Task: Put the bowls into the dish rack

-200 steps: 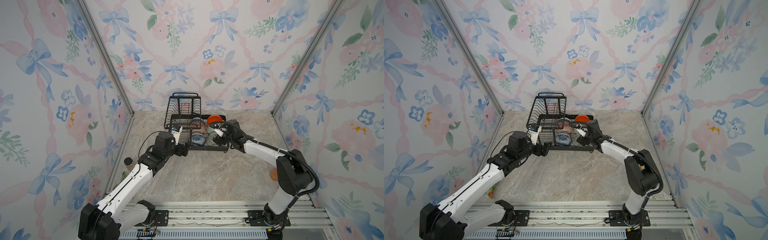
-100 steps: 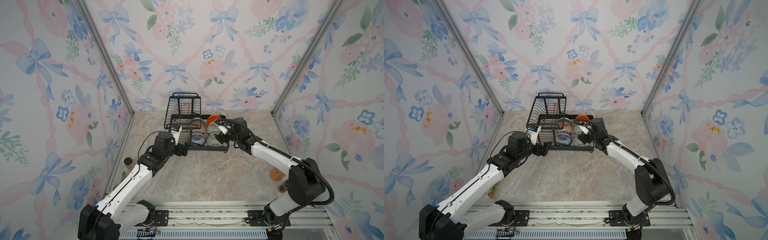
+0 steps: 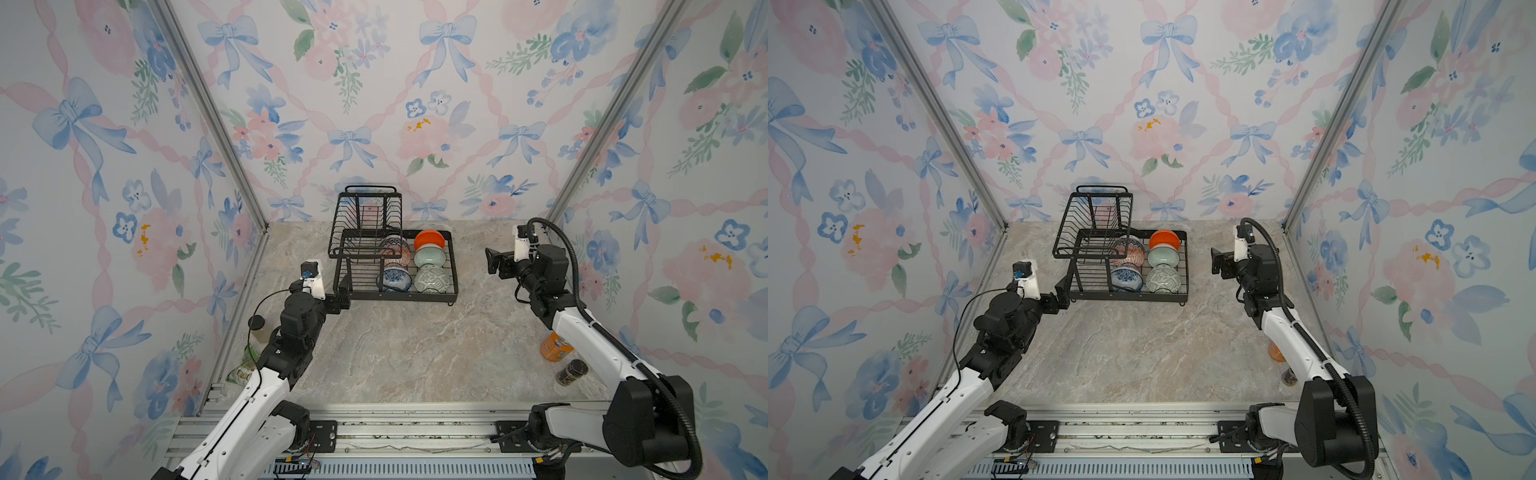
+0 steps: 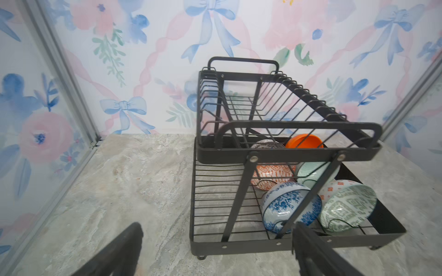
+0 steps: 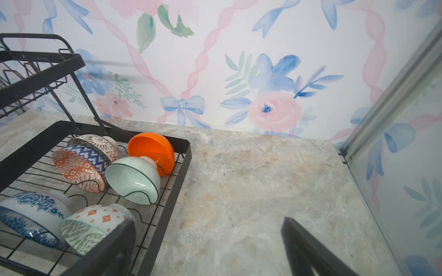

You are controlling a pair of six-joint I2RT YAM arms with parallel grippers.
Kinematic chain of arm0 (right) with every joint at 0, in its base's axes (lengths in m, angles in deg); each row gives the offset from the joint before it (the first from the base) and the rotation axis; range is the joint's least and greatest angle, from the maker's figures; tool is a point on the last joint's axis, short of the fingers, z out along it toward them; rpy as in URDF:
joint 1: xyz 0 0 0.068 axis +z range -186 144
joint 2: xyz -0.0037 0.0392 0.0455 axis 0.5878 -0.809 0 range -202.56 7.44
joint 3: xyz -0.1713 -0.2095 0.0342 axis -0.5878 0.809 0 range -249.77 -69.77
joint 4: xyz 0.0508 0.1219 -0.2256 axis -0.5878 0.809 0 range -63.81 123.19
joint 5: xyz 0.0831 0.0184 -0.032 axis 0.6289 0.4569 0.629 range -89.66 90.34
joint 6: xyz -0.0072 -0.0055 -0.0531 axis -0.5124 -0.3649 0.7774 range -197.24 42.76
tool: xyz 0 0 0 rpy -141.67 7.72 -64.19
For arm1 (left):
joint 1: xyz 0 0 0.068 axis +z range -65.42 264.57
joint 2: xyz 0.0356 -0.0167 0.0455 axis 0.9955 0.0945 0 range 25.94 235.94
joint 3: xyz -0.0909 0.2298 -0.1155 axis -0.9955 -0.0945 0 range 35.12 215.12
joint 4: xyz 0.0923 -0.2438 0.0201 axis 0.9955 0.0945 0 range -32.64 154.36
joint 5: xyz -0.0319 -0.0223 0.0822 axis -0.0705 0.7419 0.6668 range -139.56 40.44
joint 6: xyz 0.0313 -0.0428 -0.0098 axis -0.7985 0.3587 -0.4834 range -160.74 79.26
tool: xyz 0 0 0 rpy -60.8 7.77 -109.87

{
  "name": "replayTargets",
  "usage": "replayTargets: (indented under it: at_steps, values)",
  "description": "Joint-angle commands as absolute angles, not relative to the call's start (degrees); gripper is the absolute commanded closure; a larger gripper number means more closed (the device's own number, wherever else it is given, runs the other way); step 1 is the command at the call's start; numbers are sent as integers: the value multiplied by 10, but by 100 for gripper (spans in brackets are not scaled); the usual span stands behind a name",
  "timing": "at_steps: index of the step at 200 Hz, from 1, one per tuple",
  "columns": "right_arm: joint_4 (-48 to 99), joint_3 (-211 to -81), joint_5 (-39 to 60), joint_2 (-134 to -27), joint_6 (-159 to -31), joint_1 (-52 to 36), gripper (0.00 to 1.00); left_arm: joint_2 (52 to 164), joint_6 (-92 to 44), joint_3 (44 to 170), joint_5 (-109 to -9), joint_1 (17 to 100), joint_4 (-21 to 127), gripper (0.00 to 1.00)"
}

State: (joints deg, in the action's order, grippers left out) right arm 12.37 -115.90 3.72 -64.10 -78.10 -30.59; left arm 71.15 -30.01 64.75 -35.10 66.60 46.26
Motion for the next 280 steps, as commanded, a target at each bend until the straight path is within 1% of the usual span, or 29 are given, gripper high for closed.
replayTargets:
  at_steps: [1,18,47,71,83,96,112,137,151,167,180,191,198,212,228,245,280]
  values:
    - [62,-1105,-21,-619,-836,-321,3,719,-297,616,-336,709,373,2]
    - [40,-1064,-53,-611,-834,-328,3,745,-289,598,-346,741,345,2]
    - [-2,-1010,-106,-622,-816,-329,3,803,-309,554,-315,780,262,2]
    - [-74,-969,-149,-656,-811,-329,3,856,-324,523,-355,815,190,2]
    - [-102,-963,-147,-679,-805,-329,3,884,-342,504,-364,819,139,2]
    - [-60,-980,-136,-686,-797,-330,3,916,-363,491,-367,822,88,2]
    - [-75,-976,-129,-704,-795,-329,3,956,-376,490,-369,824,60,2]
    - [-179,-935,-132,-747,-795,-330,3,1017,-381,485,-376,826,11,2]
    - [-187,-939,-131,-766,-796,-330,3,1049,-386,482,-380,828,-28,2]
    - [-202,-942,-144,-788,-801,-329,3,1061,-371,500,-406,836,-4,2]
    - [-214,-929,-147,-788,-804,-328,3,1104,-370,494,-422,837,-55,2]
    - [-274,-910,-138,-811,-794,-326,3,1158,-378,490,-427,837,-127,2]
    - [-307,-906,-139,-822,-787,-321,3,1152,-382,490,-437,835,-112,2]
    - [-241,-923,-133,-805,-785,-319,3,1152,-381,490,-431,832,-108,2]
    - [-285,-913,-136,-818,-780,-317,3,1154,-382,489,-431,832,-113,2]
    - [-262,-918,-138,-811,-780,-315,3,1154,-382,489,-431,832,-113,2]
    - [-268,-917,-137,-813,-780,-315,3,1154,-382,489,-432,832,-112,2]
